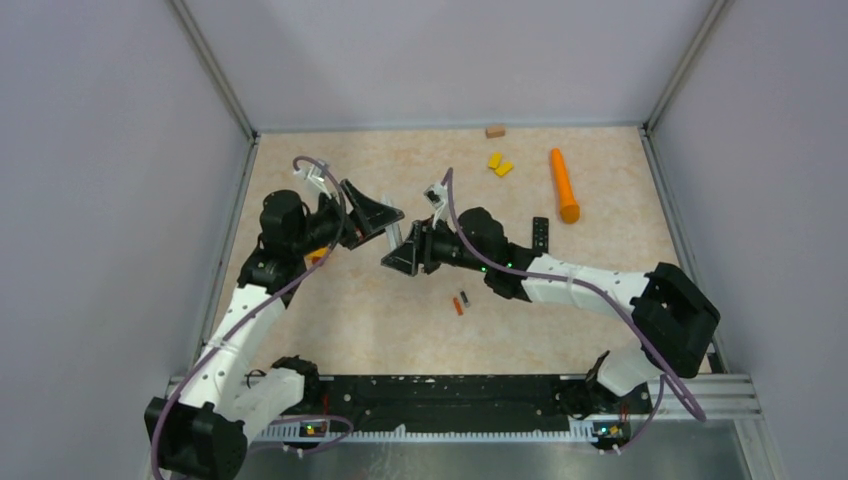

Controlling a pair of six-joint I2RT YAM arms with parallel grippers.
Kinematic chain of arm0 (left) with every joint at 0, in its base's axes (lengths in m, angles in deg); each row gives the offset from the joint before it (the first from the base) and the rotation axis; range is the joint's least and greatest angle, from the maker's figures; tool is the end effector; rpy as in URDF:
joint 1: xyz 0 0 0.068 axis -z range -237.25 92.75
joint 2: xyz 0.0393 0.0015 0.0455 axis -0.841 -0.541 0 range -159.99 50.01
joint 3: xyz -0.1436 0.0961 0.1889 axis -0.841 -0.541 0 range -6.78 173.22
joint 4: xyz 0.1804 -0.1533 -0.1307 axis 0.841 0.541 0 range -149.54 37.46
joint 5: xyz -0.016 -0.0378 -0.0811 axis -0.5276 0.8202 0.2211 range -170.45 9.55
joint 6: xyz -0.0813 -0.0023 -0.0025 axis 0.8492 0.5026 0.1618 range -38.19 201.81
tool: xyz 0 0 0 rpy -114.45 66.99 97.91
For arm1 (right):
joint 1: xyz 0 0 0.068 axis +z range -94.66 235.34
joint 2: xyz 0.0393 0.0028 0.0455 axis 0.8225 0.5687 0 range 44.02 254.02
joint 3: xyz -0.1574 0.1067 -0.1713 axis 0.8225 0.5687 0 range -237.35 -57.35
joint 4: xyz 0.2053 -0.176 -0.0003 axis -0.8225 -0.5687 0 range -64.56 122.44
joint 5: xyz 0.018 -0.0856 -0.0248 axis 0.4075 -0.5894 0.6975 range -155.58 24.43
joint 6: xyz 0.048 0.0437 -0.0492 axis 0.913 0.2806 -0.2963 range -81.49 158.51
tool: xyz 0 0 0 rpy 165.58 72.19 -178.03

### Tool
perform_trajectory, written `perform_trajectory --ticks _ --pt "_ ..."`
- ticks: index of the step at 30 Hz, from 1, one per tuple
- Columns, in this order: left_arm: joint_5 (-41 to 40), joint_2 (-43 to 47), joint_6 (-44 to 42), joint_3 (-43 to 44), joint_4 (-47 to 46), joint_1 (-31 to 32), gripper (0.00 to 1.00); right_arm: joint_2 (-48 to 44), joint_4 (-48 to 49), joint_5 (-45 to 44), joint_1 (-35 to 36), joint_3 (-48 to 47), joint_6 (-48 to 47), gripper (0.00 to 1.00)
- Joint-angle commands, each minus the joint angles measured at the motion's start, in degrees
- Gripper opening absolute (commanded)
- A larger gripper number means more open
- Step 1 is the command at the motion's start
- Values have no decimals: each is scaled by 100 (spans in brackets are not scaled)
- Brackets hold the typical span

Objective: Load the batteries into the remote control
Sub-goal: Adjust the remote control.

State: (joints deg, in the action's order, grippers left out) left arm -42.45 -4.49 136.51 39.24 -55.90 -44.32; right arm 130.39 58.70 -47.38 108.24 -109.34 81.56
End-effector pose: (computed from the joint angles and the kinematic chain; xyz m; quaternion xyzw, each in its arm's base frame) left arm 0.2477 -0.1015 0.3088 -0.0710 0.7601 -0.5411 0.3528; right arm 0.2165 0.3229 0.2453 -0.1673 0.7342 0.5606 0.3444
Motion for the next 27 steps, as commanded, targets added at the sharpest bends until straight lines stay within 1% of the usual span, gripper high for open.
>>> perform_trajectory --ticks 1,7,12,18,21,23,26,27 --pt "-534 -65 -512 232 520 20 99 -233 -1943 -1730 237 -436 -1789 26" --pt "-977 -202 -555 273 777 19 94 -260 -2137 -2352 421 -499 -2270 25" --pt "-874 -467 -548 238 735 26 90 -212 -2128 -2551 604 -559 -2855 25" --pt "-777 -752 -611 200 773 61 88 -197 -2226 -2633 701 -558 -3473 24" --pt "-728 -875 -574 155 772 81 83 -208 -2264 -2685 730 -556 -3728 24" --pt "-648 -939 -479 85 639 139 77 -176 -2305 -2666 783 -574 -3909 24" --pt "-601 -1035 -337 -31 402 281 67 -26 -2580 -2640 833 -761 -4175 23" --pt "-613 -1083 -310 -47 386 322 61 29 -2605 -2663 842 -809 -4234 23"
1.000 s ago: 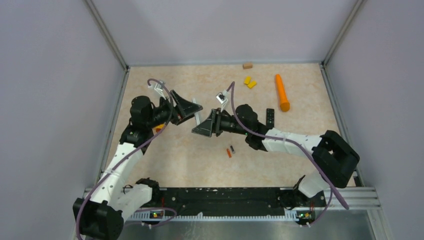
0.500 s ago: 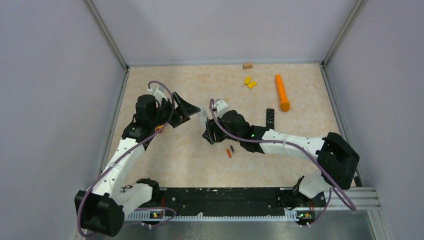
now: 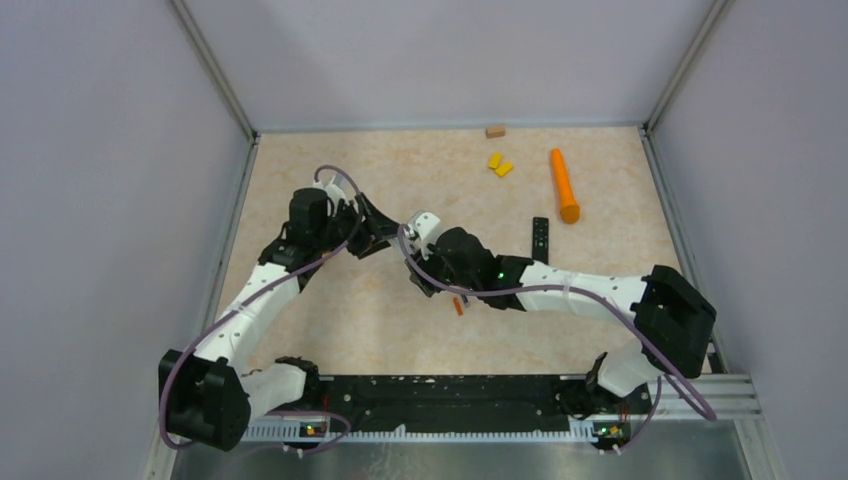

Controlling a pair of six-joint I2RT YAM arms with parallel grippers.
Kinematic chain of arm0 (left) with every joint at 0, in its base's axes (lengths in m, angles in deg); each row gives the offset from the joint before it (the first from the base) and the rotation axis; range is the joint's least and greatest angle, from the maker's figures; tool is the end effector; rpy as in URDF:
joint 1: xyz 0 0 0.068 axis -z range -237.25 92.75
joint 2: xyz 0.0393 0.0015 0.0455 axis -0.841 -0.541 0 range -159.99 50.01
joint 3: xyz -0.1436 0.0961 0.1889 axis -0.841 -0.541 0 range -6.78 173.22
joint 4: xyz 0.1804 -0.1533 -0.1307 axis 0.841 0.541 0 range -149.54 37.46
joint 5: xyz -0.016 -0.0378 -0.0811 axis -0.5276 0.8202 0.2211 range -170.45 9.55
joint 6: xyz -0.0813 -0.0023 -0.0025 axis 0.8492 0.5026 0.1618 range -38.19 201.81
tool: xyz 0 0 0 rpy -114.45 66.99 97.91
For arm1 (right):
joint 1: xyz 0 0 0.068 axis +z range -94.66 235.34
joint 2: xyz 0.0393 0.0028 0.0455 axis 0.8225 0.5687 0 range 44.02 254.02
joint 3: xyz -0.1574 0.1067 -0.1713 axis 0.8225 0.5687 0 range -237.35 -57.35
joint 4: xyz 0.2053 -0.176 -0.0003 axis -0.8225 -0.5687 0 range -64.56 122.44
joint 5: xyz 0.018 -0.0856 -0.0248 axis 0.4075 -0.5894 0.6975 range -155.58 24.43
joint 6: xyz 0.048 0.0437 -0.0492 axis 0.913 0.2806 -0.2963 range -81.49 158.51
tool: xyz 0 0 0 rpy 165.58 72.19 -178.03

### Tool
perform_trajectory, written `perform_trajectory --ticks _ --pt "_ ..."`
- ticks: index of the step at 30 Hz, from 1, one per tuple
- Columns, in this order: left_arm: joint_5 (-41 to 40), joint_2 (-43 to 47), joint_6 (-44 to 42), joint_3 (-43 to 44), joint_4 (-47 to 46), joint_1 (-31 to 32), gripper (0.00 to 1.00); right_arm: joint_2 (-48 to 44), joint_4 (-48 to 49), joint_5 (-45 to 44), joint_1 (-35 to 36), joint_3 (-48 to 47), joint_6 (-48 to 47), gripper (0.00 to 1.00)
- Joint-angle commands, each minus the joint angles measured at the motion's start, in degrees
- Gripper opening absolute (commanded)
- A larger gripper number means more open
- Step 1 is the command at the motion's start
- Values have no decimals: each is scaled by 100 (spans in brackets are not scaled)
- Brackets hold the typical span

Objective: Load the batteries into the remote control
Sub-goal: Adjust the remote control.

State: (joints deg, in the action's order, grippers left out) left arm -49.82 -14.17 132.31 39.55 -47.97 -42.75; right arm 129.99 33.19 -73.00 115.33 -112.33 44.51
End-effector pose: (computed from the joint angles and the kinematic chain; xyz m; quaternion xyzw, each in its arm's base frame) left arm 0.2724 -0.1076 0.2483 -0.1307 0.8332 -0.4537 0.2877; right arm 0.1961 0.3213 0.2072 -0.3640 0.7856 0.2236 0.4475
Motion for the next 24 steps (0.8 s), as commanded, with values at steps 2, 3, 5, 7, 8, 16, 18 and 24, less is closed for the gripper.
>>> perform_trajectory --ticks 2,3,5,7,8,16,18,24 --pt "114 -204 133 -96 -411 224 57 147 -228 -183 144 -566 -569 22" --pt "110 -241 148 -106 -410 248 54 163 -275 -223 145 -586 -573 21" --pt "101 -282 161 -137 -411 271 47 190 -284 -298 146 -587 -563 21" --pt "84 -284 134 -158 -410 272 34 183 -286 -317 148 -592 -526 21" --pt "68 -266 99 -158 -410 272 27 185 -291 -352 151 -588 -481 22" --pt "-49 -139 -276 -78 -340 264 0 15 -343 -198 142 -516 43 51" --pt "-22 -109 -419 -40 -344 247 0 -206 -168 -71 122 -322 210 70" --pt "535 46 -1004 137 -471 155 0 -1284 551 1106 -377 559 1189 92"
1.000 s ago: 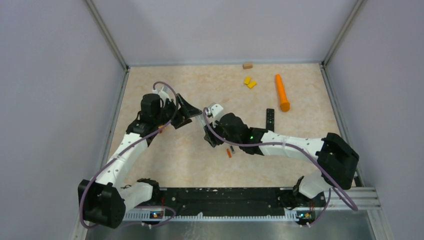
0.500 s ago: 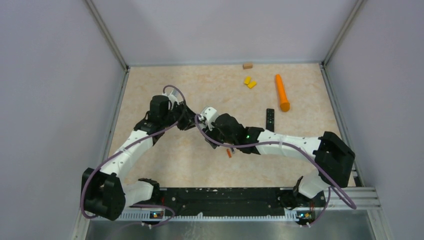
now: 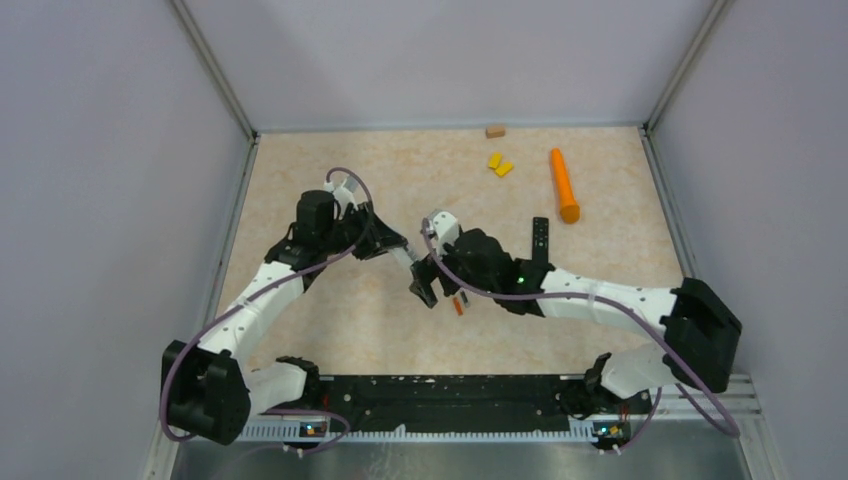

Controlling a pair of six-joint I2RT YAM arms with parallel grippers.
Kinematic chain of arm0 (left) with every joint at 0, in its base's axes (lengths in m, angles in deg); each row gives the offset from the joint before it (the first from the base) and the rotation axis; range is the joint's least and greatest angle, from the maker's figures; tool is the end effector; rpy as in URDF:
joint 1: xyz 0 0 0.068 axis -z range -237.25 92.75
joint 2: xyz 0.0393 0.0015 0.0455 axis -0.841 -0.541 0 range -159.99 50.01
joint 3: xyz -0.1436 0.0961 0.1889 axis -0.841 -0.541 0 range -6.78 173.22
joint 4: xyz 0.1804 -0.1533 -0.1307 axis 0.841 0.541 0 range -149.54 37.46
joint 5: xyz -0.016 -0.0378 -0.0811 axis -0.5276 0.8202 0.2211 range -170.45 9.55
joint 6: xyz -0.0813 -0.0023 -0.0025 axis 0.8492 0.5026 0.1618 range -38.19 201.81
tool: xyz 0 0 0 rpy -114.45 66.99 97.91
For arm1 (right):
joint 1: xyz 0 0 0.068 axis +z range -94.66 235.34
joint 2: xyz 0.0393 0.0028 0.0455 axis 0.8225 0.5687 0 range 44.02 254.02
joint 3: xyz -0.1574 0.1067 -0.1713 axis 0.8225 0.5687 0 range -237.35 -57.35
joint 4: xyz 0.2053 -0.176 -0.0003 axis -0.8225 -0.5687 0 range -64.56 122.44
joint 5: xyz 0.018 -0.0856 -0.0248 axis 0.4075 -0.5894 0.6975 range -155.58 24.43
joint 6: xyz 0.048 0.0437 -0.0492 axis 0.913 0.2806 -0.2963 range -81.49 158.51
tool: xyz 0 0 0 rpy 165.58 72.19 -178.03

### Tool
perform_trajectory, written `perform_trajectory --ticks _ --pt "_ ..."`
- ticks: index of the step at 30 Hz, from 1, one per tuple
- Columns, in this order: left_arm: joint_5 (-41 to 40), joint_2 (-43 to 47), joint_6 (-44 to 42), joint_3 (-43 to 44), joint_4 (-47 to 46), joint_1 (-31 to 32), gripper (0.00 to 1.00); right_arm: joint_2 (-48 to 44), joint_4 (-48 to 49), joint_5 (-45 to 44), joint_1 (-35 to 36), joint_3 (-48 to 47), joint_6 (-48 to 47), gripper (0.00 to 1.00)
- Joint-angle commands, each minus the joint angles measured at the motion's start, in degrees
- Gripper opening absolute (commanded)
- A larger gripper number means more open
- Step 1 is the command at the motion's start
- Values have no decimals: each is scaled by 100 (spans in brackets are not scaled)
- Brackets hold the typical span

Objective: Load the batteries into the remote control
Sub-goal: Adjust the remote control.

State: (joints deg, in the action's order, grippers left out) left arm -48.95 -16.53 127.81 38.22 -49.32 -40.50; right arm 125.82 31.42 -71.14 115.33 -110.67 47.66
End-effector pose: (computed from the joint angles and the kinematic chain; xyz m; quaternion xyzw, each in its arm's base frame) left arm 0.2716 -0.1203 0.2314 -0.0845 0.8469 -0.4463 0.2764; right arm 0.1874 0.3108 0.2178 -0.3483 0.7898 0.2510 0.4381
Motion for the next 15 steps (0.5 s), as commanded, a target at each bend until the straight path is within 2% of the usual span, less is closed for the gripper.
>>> perform_trajectory --ticks 1,5,11,15 --pt "606 309 -625 289 -440 -84 0 -1041 886 1182 -591 542 1201 92" --pt "1264 406 -684 325 -855 -102 0 -1719 2000 1969 -1385 1283 2913 93" --pt "2079 542 161 82 -2309 -102 0 -1676 3030 1980 -1479 1663 4759 93" --pt "2128 666 552 -27 -2739 -102 0 -1435 4168 2170 -1481 1875 5528 92"
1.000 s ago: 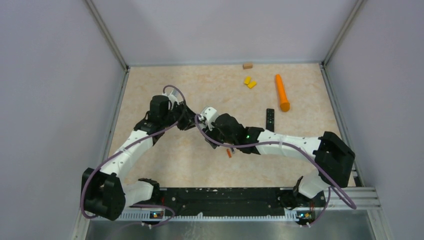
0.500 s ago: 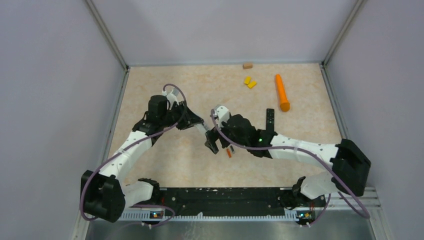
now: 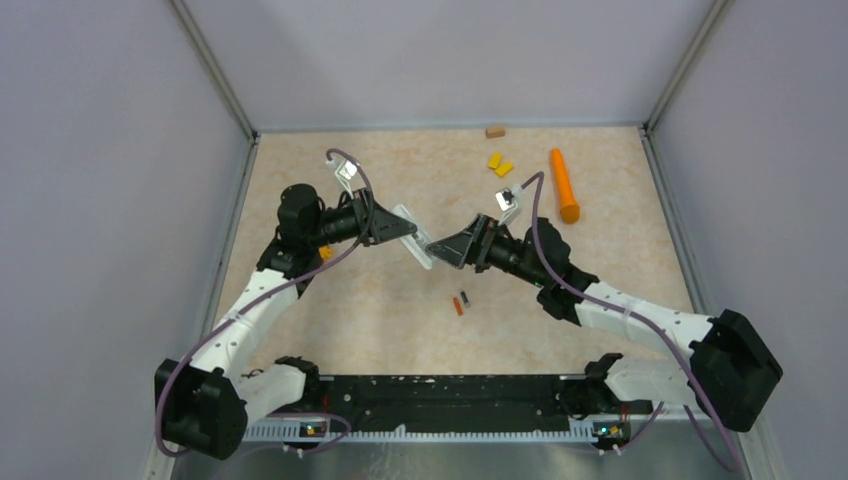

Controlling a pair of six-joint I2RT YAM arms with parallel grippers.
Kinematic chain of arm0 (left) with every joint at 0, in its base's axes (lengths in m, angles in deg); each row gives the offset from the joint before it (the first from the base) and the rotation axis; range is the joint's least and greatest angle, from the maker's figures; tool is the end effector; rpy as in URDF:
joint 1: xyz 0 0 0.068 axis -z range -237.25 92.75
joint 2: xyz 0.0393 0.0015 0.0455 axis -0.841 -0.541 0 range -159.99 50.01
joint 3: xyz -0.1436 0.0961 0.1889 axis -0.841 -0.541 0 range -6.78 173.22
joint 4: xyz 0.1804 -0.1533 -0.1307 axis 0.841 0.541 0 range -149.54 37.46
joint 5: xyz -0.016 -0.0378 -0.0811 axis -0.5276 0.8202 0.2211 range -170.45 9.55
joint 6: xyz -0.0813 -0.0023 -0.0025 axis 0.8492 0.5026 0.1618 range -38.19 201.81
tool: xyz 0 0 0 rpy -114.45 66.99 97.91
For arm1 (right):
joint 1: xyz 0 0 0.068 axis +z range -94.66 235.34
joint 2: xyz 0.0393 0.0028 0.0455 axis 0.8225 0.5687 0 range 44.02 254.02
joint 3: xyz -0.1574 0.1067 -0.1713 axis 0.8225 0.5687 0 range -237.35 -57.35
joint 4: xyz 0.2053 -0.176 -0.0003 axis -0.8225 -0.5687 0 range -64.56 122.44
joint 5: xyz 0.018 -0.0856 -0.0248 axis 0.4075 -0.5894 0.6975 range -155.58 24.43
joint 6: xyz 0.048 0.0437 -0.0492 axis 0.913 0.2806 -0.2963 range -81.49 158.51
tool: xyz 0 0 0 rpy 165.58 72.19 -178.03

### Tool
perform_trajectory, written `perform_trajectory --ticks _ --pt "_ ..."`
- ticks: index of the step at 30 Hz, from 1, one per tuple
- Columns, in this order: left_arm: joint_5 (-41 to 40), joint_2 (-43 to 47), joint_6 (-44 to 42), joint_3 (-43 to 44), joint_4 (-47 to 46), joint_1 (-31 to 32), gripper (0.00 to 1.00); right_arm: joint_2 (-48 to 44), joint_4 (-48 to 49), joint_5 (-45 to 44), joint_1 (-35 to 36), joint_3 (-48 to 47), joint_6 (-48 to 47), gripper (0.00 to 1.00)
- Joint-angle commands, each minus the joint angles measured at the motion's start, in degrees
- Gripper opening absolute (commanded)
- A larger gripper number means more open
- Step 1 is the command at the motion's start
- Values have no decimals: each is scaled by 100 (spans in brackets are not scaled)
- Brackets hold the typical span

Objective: Load the batteries into the remote control
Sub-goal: Adjust the remote control.

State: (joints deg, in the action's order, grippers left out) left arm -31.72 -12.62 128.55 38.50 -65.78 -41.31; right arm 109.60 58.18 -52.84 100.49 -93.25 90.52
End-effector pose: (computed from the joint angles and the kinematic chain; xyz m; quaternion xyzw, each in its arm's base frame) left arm 0.2602 -0.1295 0.2905 0.0659 0.7478 -0.5731 0.3286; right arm 0.2087 0.2319 0.2542 -0.0321 0.7297 0.5622 0.3879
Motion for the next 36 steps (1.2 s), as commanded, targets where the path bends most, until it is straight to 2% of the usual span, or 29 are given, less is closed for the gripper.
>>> perform_trajectory --ticks 1,6,9,13,15,18,21,27,33,36 --pt "378 306 541 -70 -1122 -21 0 241 1632 396 3 132 1284 91" --pt "414 423 933 -185 -1549 -21 0 413 1980 581 3 109 1335 81" --pt "341 485 1137 -259 -1733 -21 4 482 2354 683 3 157 1370 64" --pt "222 577 1495 -340 -1987 -21 20 634 2791 895 11 138 1382 34" --pt "157 619 1575 -366 -2037 -21 31 657 2722 923 10 92 1281 25" --pt "242 667 1682 -318 -1879 -30 51 640 2468 1136 -46 -20 949 16" --pt "570 630 1870 -194 -1675 -98 62 561 2424 1577 -207 -80 790 13" --pt "898 679 1838 126 -1141 -153 61 368 1570 2510 -438 -496 227 12" --pt "949 653 1392 286 -544 -162 44 353 1263 2692 -526 -568 160 11" --pt "1011 607 1390 297 -526 -162 41 415 1396 2771 -586 -527 310 11"
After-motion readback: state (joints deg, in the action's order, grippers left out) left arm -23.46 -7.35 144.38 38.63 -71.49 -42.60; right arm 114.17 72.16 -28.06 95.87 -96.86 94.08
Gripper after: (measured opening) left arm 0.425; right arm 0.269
